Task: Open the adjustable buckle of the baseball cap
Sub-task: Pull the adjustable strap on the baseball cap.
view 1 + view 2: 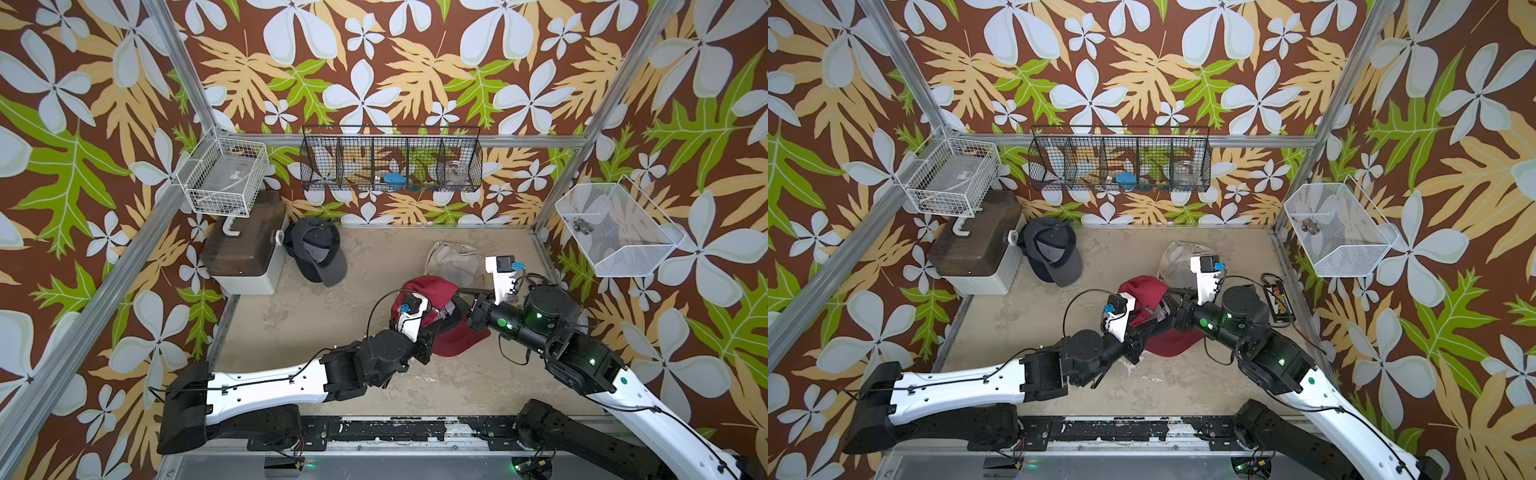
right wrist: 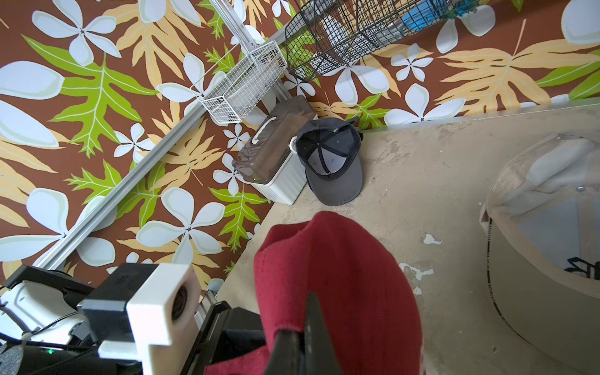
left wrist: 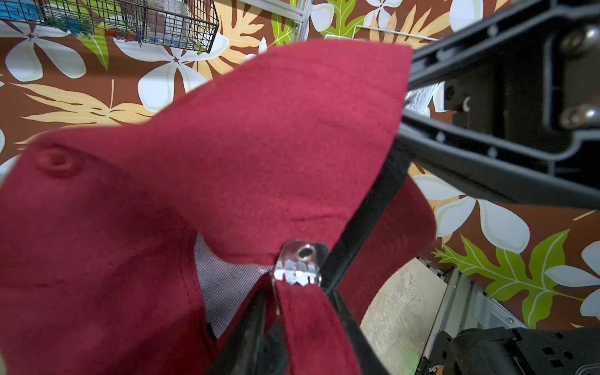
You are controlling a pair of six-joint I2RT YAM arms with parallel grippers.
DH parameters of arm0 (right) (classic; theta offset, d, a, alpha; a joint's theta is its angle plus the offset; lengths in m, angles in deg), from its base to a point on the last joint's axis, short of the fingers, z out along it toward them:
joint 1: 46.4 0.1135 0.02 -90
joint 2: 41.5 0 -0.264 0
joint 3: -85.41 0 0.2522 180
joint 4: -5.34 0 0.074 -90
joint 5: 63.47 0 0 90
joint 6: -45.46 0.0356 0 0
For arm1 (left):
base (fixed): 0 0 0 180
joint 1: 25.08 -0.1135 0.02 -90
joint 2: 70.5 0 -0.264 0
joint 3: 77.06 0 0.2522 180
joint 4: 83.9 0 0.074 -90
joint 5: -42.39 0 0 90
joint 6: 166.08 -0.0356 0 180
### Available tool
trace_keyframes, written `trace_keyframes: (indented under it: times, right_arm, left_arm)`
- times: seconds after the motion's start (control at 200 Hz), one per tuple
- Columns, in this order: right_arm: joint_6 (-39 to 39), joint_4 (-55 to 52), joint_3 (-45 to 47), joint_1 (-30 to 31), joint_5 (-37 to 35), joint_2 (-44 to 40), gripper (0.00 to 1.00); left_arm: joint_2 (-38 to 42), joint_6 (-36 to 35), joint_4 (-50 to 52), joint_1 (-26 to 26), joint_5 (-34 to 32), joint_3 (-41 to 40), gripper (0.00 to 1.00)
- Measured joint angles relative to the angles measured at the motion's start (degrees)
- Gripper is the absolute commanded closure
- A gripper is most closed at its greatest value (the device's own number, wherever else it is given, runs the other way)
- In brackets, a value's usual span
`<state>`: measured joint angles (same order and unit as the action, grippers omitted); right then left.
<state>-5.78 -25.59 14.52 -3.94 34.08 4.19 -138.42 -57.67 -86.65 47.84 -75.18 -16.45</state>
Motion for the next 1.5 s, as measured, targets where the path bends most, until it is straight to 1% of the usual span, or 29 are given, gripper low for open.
trace_keyframes:
  times: [0.33,0.53,0.816,1.176,1.251,1.326,1.431,1.456,1.496]
  right_arm:
    - [0.2,0.1,0.0,0.0,0.2,0.2,1.0]
    - [0.2,0.5,0.0,0.0,0.6,0.3,1.0]
    - [0.3,0.5,-0.2,0.0,1.3,-0.5,1.0]
    - [1.4,1.2,0.8,0.0,2.2,-1.3,1.0]
    - [1.5,1.3,1.0,0.0,2.6,-1.3,1.0]
    - [1.5,1.3,1.0,0.0,2.6,-1.4,1.0]
    - [1.5,1.3,1.0,0.0,2.6,-1.4,1.0]
    - [1.5,1.3,1.0,0.0,2.6,-1.3,1.0]
    - [1.5,1.3,0.9,0.0,2.6,-1.3,1.0]
  left_arm:
    - [0.4,0.0,0.0,0.0,0.0,-0.3,0.68]
    - [0.4,0.0,0.0,0.0,-0.3,-0.4,0.71]
    - [0.4,-0.2,0.0,0.0,-0.9,-0.4,0.82]
    - [1.4,-0.3,0.0,0.0,-1.9,-0.7,0.91]
    - [1.7,-0.4,0.0,0.0,-2.1,-0.9,0.94]
    - [1.7,-0.5,0.0,0.0,-2.1,-0.9,1.0]
    - [1.9,-0.5,0.0,0.0,-2.1,-1.0,0.99]
    - [1.9,-0.5,0.0,0.0,-2.1,-1.0,0.95]
    - [2.0,-0.6,0.0,0.0,-2.1,-1.0,0.85]
